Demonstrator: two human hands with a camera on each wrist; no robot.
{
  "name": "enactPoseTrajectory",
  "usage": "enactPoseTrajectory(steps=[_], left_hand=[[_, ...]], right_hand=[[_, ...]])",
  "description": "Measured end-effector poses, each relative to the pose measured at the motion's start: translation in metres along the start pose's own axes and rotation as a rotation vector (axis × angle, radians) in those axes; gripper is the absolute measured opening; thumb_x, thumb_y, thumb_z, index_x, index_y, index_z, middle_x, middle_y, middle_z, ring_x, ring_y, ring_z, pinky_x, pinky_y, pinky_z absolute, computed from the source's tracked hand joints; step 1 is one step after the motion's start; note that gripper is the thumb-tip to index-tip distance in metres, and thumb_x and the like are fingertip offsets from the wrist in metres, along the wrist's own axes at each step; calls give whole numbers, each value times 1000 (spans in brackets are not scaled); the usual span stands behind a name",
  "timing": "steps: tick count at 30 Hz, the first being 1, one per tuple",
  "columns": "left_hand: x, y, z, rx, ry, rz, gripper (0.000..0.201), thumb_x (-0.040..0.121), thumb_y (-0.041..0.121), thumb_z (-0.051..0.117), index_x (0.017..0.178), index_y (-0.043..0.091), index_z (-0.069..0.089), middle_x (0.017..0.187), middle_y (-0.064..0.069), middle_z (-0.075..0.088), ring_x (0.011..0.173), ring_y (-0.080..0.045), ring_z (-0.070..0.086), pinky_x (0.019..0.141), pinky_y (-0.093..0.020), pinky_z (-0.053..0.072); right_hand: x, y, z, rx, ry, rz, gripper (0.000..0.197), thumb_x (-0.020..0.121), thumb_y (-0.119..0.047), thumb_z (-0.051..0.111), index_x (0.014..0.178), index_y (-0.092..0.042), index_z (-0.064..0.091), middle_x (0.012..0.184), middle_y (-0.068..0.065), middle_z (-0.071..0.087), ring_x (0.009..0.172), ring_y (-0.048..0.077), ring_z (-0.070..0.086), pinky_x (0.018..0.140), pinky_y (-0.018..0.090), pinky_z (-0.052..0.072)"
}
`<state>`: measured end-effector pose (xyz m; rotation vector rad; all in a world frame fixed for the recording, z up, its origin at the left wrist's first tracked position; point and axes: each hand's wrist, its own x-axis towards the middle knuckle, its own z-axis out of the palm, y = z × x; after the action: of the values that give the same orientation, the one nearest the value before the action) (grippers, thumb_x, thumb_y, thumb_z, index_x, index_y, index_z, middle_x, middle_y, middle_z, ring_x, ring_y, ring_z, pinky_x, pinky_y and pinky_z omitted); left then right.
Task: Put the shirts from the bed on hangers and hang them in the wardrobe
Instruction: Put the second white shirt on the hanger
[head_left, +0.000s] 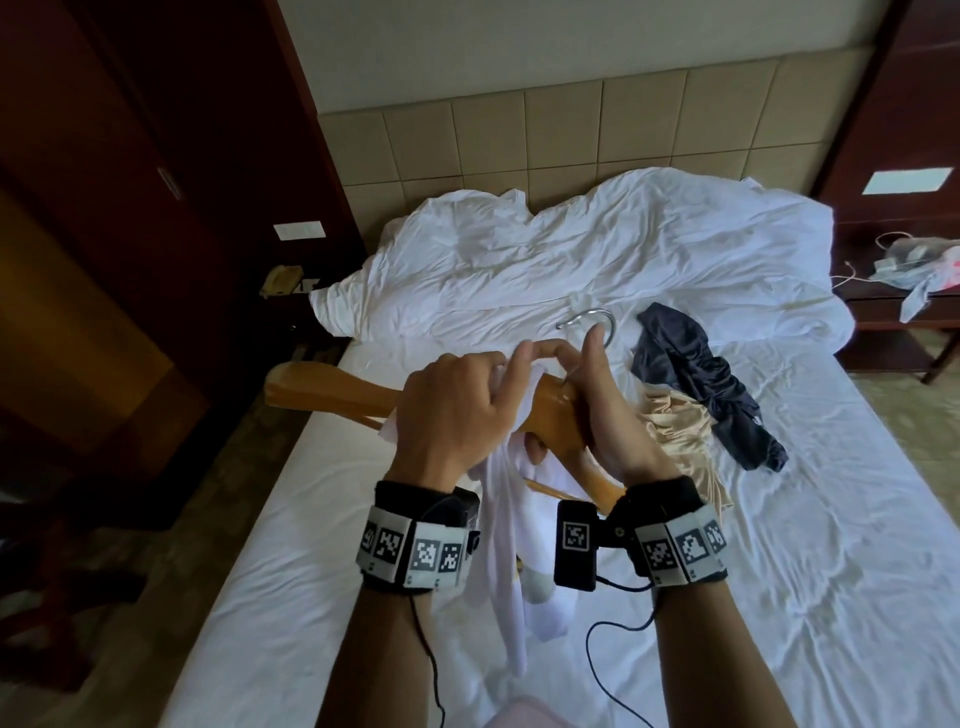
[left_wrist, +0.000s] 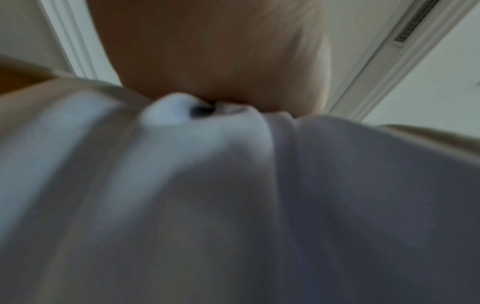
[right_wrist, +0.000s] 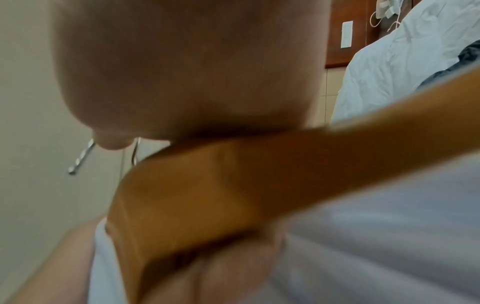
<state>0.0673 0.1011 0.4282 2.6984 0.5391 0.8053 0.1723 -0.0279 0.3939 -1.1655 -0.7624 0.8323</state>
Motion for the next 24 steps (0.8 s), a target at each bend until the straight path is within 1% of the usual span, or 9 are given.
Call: enactPoseTrajectory(steps=[1,3,5,7,11,15,19,21,24], left_hand=[[0,-3,0,-6,29,-22,65,104,59,28,50,23,38,43,9,39,40,-9,43,48,-26,23],[0,-13,-1,-35,76,-80,67,105,55,30,48,20,38,41,9,40,39,-9,42,48,-25,24],[1,-26,-4,-89,131,-153,71,105,56,30,49,15,44,41,6,44,39,-15,46,49,-28,31],[0,-36,-8,-132,181,-215,70,106,54,31,50,15,47,43,3,48,41,-19,50,48,-33,38],[0,-39,-16,-117,220,-233,68,108,52,34,52,16,47,44,3,45,41,-19,47,50,-28,31],[0,-35,-26,-60,169,-172,68,101,67,30,59,18,48,49,6,48,49,-17,52,53,-33,37],[2,-18,-28,35,205,-8,64,87,83,44,80,21,59,55,9,54,52,-16,53,54,-32,41],[4,-18,-26,118,243,39,55,88,75,57,78,21,57,54,9,49,49,-18,50,51,-29,36],[5,-28,-22,78,310,15,36,101,43,58,73,20,57,52,6,47,47,-28,52,47,-31,35]], right_hand=[[-1,-2,-3,-13,-36,23,80,95,-82,27,130,-16,58,84,41,66,72,52,67,73,49,56],[-5,-5,-10,-98,-64,39,64,101,-68,37,140,-19,51,92,33,73,84,50,73,86,54,59],[-8,-5,-21,-176,-86,49,47,104,-52,49,141,-23,50,102,25,77,96,45,75,100,60,55],[-7,2,-32,-217,-153,78,43,102,-41,60,139,-21,50,108,22,77,104,42,74,105,60,51],[2,20,-33,-376,-252,143,39,97,-44,69,124,-16,69,101,13,79,96,32,75,101,55,55],[7,34,-25,-297,-275,87,32,99,-38,71,118,-14,78,83,10,69,79,20,66,81,34,54],[14,40,-10,-255,-343,15,24,102,-30,69,114,-10,77,78,2,60,74,20,53,75,38,45],[17,44,-6,-242,-350,17,26,101,-33,71,108,-8,75,78,3,59,74,21,50,73,39,42],[17,42,-6,-265,-334,29,30,100,-32,72,108,-3,75,79,4,63,76,19,56,81,46,51]])
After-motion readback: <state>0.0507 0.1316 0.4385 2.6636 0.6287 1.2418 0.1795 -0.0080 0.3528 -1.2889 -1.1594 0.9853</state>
